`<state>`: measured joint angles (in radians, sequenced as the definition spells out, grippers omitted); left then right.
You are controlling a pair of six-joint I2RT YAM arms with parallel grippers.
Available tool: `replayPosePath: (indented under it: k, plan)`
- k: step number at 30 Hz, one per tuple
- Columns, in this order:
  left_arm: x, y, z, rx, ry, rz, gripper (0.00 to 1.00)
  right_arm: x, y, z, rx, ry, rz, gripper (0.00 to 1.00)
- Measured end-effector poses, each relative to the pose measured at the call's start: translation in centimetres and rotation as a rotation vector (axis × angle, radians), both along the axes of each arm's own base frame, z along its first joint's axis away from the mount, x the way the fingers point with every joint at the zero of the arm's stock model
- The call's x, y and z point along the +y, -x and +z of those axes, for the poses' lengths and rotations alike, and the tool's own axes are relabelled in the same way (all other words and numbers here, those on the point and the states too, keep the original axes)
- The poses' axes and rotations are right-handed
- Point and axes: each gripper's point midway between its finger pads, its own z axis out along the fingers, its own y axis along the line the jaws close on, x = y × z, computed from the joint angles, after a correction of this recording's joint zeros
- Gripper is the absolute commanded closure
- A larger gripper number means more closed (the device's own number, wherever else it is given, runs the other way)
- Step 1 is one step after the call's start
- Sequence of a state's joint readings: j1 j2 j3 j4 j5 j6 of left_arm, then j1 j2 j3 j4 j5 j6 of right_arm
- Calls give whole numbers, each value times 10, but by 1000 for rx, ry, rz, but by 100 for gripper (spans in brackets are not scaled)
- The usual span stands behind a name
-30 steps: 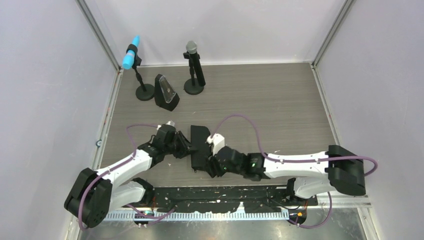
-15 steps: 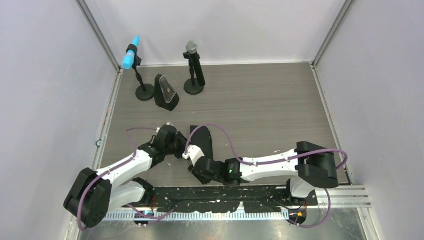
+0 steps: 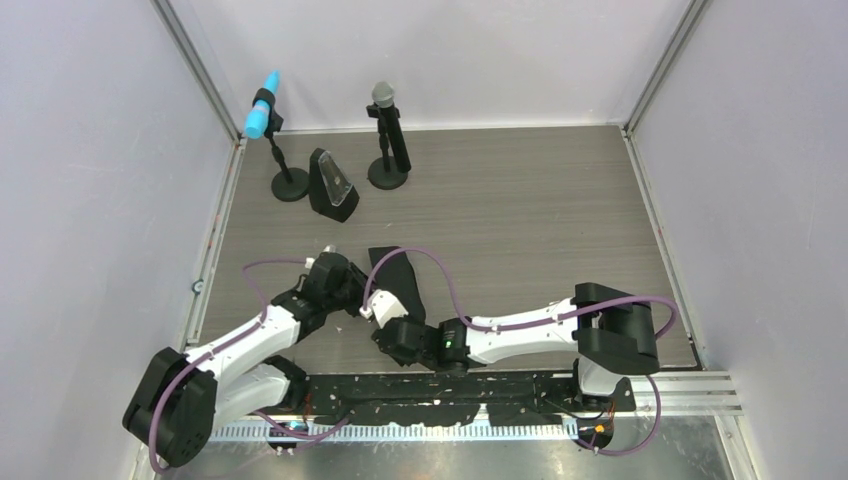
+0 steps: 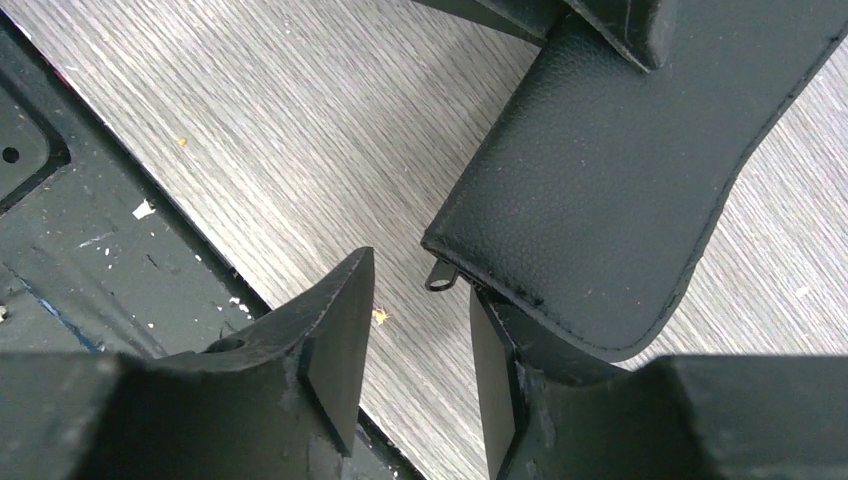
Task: Sort the hair-cutting tools
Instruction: Zip the hairdressing tool bag at the center of the board.
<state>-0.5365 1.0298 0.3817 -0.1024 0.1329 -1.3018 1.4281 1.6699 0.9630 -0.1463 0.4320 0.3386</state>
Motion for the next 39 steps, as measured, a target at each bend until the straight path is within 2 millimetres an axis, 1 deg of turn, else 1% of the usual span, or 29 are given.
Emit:
replayPosePath:
  k: [4,6,8,10,11,12,13,14,16,18,24,30,34,39]
  plan:
    - [1,-1,-1,-1,0,12,91,1,-1,-1,-5,-1,-10,48]
    - [1,-1,-1,-3,0,16,92,2,-1,-1,-10,1,-15,50]
    - [1,-3,0,-7,1,24,92,3,-3,-2,-18,4,-26,53]
    - [1,-4,0,-11,-2,31,92,2,-6,-3,-28,9,-41,60]
    - [1,-4,0,-13,-2,32,92,2,-7,-3,-33,13,-49,67]
    - [1,-4,0,-15,-2,33,92,1,-9,-3,-37,14,-60,71]
    - [1,-5,0,-17,-3,35,92,0,-10,-3,-44,18,-65,77]
    - [1,-5,0,-18,-3,35,92,-2,-12,-2,-52,21,-76,80]
    - [1,-5,0,-20,-4,37,92,-4,-15,-2,-61,28,-91,90]
    - [2,-5,0,-24,-9,37,92,-6,-16,-3,-65,34,-94,94]
    - [6,-7,-2,-23,-30,25,94,-8,-14,-5,-38,55,-71,95]
    - [10,-11,-5,2,-35,-11,95,-18,-19,-4,68,63,-31,95]
    - [11,-12,-8,13,-43,-42,96,-32,-21,-9,134,94,-4,95]
    - [12,-9,-16,29,-60,-80,96,-58,-26,-27,195,159,-9,95]
